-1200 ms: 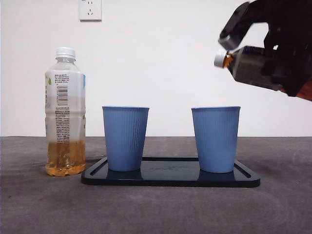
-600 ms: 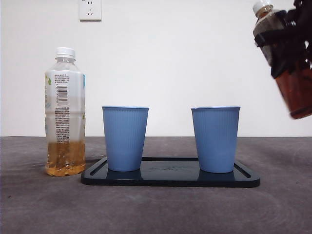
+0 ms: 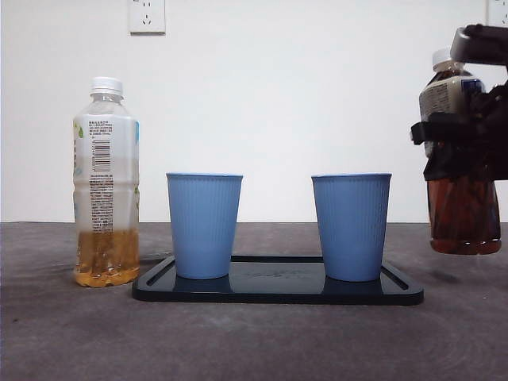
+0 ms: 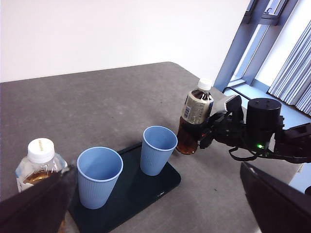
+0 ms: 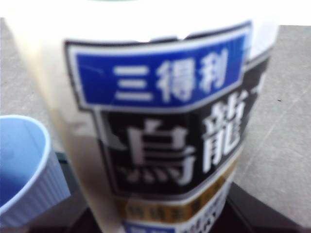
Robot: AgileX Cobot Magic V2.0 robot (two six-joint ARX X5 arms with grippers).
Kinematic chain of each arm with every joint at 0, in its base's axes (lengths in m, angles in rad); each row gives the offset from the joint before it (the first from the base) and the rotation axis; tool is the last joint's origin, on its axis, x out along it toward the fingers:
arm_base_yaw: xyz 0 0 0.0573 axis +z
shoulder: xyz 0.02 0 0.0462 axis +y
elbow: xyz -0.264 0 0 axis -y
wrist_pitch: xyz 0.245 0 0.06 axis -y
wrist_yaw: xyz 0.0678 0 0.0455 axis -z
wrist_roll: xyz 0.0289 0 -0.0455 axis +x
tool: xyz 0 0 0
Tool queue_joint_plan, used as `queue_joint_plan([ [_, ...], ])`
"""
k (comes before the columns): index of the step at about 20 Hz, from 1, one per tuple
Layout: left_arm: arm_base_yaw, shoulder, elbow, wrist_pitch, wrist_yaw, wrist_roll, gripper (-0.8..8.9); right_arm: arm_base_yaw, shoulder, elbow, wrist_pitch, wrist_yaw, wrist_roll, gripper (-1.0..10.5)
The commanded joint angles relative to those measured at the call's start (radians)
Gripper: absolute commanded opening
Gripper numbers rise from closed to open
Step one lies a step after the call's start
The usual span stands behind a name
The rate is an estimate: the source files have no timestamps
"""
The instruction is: Pour the drink into the cup
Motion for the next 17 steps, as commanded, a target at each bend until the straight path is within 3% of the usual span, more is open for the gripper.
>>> queue_joint_plan([
  [1,-0.003,0.006,0.018,0.010,0.003,0.005,5.91,0.003,0.053,0.010,0.108,0.001,0.014,1.8],
  [9,-0.003,0.006,0.018,0.011,-0.001,0.005,5.91,0.003,0.191,0.009,0.210,0.001,0.038,1.7],
  [17,-0.003,0.006,0.018,0.010,-0.001,0.005,5.91,0.003,0.190,0.009,0.221,0.002,0.048,1.7],
])
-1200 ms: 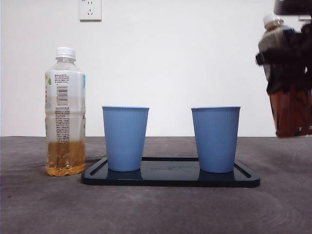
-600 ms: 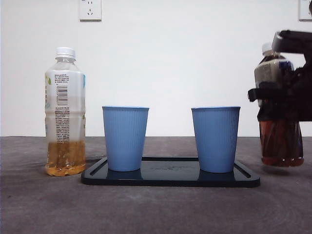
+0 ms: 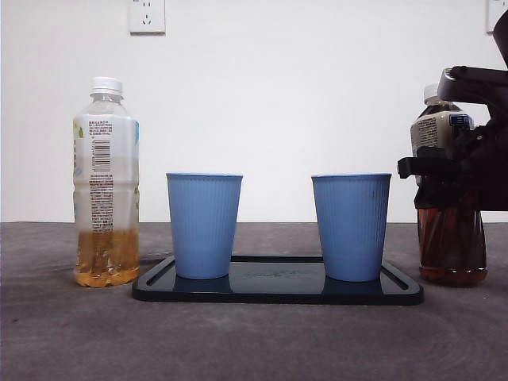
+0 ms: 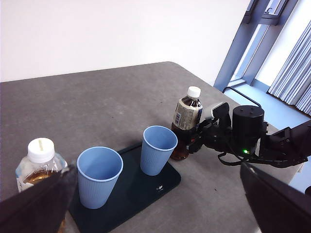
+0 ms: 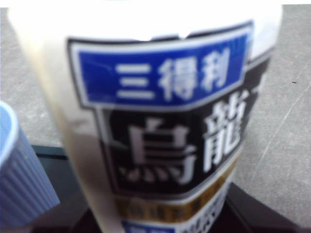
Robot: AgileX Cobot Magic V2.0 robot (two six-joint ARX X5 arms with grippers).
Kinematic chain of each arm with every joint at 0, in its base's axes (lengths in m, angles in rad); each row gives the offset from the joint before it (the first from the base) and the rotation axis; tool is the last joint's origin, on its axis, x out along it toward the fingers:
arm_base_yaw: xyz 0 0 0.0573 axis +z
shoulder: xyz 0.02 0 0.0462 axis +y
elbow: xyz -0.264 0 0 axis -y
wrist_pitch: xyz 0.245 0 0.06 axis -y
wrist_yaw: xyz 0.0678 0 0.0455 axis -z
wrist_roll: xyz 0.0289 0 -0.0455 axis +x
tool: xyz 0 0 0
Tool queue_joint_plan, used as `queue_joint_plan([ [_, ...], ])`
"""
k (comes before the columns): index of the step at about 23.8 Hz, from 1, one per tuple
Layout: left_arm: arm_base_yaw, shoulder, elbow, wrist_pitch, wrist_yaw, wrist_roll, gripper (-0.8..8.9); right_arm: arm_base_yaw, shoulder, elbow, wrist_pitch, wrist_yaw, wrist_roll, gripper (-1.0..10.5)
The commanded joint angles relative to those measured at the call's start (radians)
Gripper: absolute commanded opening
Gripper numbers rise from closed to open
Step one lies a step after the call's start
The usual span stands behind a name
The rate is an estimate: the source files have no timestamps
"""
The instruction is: Pour the drink into the cup
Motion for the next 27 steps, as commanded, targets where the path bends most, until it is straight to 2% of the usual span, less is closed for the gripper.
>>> queue_joint_plan([
  [1,-0.003,0.006,0.018,0.011,0.000,0.004,5.91,0.003,-0.004,0.012,0.052,0.002,0.014,2.0],
  [5,-0.003,0.006,0.018,0.011,0.000,0.004,5.91,0.003,-0.055,0.012,0.023,0.011,0.009,3.4],
  [9,-0.003,0.006,0.018,0.011,0.000,0.004,5.91,0.003,-0.142,0.012,-0.088,0.036,0.001,4.6],
  [15,-0.003,0.006,0.018,0.010,0.000,0.001,5.91,0.005,-0.360,0.013,-0.299,0.026,-0.005,4.9],
  [18,-0.003,0.006,0.018,0.010,0.000,0.002,5.90,0.006,-0.528,0.051,-0.539,-0.005,0.003,4.9],
  [19,-0.003,0.007,0.018,0.011,-0.016,0.002,5.90,0.008,-0.592,0.087,-0.667,-0.033,0.003,4.9],
  [22,-0.003,0.014,0.016,0.010,-0.072,0.015,5.90,0.024,-0.693,0.182,-0.917,-0.075,0.024,4.9],
  [27,-0.003,0.042,-0.009,0.016,-0.133,0.052,5.91,0.053,-0.795,0.338,-1.213,-0.135,0.027,4.9],
])
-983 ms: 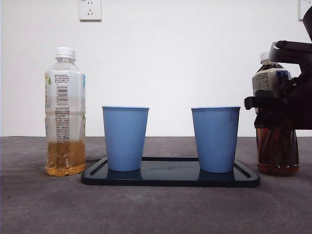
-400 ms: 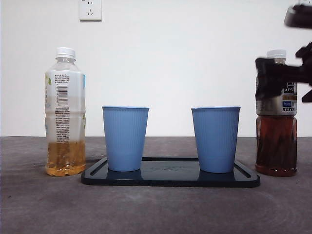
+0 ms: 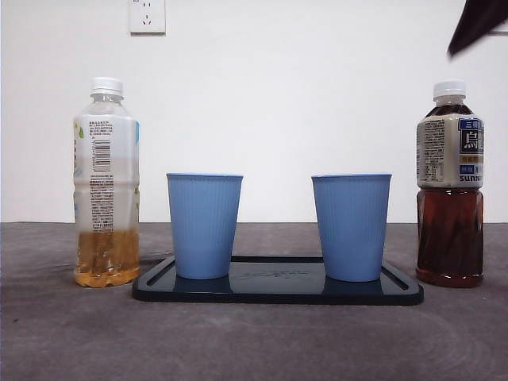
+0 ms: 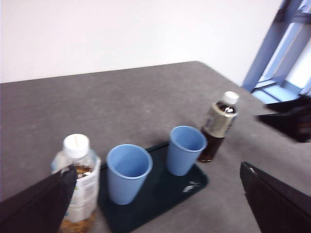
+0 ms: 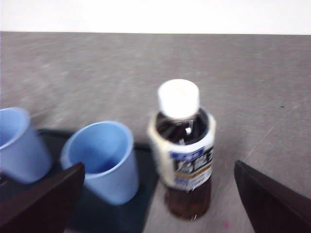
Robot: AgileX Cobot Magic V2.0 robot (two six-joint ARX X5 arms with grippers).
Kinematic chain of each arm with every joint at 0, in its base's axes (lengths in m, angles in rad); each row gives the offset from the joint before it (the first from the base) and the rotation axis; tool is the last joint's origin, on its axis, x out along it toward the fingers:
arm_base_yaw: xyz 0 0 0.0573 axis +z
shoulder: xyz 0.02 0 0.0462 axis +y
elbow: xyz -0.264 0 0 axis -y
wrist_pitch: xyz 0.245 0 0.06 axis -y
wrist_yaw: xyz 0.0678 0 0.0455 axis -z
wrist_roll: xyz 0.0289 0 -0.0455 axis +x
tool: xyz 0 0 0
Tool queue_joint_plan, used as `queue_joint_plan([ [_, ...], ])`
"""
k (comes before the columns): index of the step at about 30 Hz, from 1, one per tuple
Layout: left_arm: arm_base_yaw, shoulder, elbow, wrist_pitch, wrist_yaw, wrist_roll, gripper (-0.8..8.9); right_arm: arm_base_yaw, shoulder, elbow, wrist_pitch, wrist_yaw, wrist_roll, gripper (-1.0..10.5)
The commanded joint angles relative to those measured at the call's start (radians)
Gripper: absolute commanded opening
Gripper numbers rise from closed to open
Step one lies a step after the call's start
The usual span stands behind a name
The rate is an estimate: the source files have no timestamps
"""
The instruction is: Pour the drink into the cup
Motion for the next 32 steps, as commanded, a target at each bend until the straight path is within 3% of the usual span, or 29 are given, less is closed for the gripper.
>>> queue_joint_plan([
  [1,-0.003,0.025,-0.023,0.023,-0.019,0.035,5.91,0.017,-0.035,0.088,-0.163,-0.023,0.017,4.9],
  [9,-0.003,0.058,-0.309,0.236,-0.067,0.009,5.92,0.024,-0.144,0.280,-0.459,-0.072,0.017,4.9],
  [15,-0.004,0.154,-0.574,0.647,-0.151,-0.014,5.93,0.024,-0.185,0.417,-0.537,-0.064,0.017,4.9],
  [25,-0.026,0.398,-0.591,0.874,-0.171,-0.014,5.93,0.024,-0.185,0.448,-0.571,-0.061,0.018,4.9],
  [32,-0.071,0.580,-0.591,1.019,-0.264,-0.012,5.93,0.024,-0.185,0.448,-0.584,-0.062,0.033,4.9],
])
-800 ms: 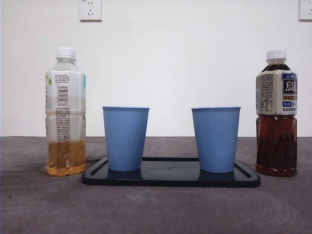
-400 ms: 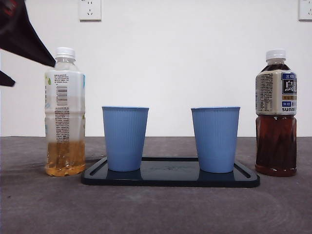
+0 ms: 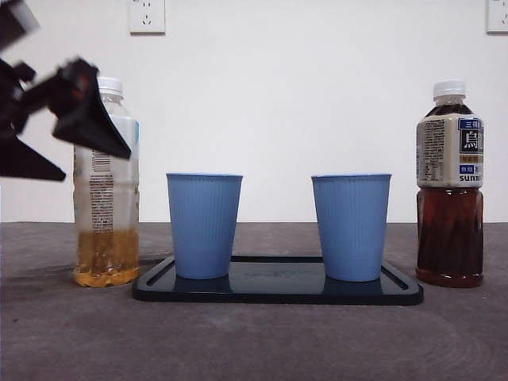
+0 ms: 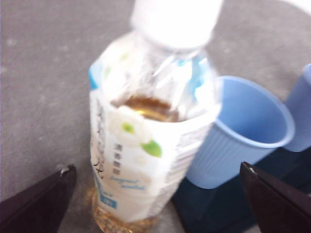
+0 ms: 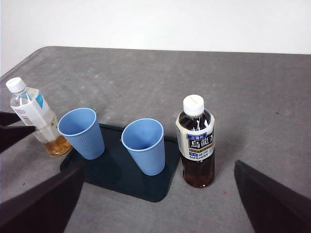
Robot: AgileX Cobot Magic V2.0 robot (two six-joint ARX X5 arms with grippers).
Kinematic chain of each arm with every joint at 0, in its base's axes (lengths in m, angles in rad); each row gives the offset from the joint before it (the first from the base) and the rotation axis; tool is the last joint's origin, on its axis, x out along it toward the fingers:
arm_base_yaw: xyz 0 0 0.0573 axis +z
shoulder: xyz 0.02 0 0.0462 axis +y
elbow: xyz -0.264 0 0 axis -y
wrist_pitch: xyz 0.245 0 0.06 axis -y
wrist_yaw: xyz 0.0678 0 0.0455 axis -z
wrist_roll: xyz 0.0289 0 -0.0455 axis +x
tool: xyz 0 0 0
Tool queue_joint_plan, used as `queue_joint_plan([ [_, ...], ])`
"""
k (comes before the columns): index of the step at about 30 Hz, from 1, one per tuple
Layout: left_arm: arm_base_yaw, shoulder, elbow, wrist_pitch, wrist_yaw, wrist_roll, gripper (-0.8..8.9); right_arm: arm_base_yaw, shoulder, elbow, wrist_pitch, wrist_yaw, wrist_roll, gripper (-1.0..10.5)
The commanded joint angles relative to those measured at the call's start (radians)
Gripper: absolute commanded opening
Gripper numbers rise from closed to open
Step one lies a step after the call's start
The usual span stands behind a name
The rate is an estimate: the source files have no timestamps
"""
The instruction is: Pour the drink into the cup
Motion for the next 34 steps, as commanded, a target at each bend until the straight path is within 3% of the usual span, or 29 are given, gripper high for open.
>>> queue_joint_plan([
  [1,-0.012,0.066,0.000,0.065,-0.029,0.000,5.93,0.005,0.002,0.018,0.006,0.003,0.024,4.9],
  [16,-0.015,0.305,0.000,0.369,-0.029,-0.001,5.85,0.005,0.002,0.018,0.011,0.005,0.027,4.9],
  [20,-0.015,0.336,0.000,0.400,-0.029,-0.001,4.88,0.005,0.002,0.018,0.011,0.004,0.033,4.9],
  [25,-0.015,0.344,0.000,0.404,-0.029,0.000,2.65,0.005,0.002,0.018,0.011,0.004,0.034,4.9],
  [34,-0.016,0.303,0.000,0.410,-0.028,-0.001,2.47,0.005,0.002,0.018,0.010,0.004,0.034,4.9],
])
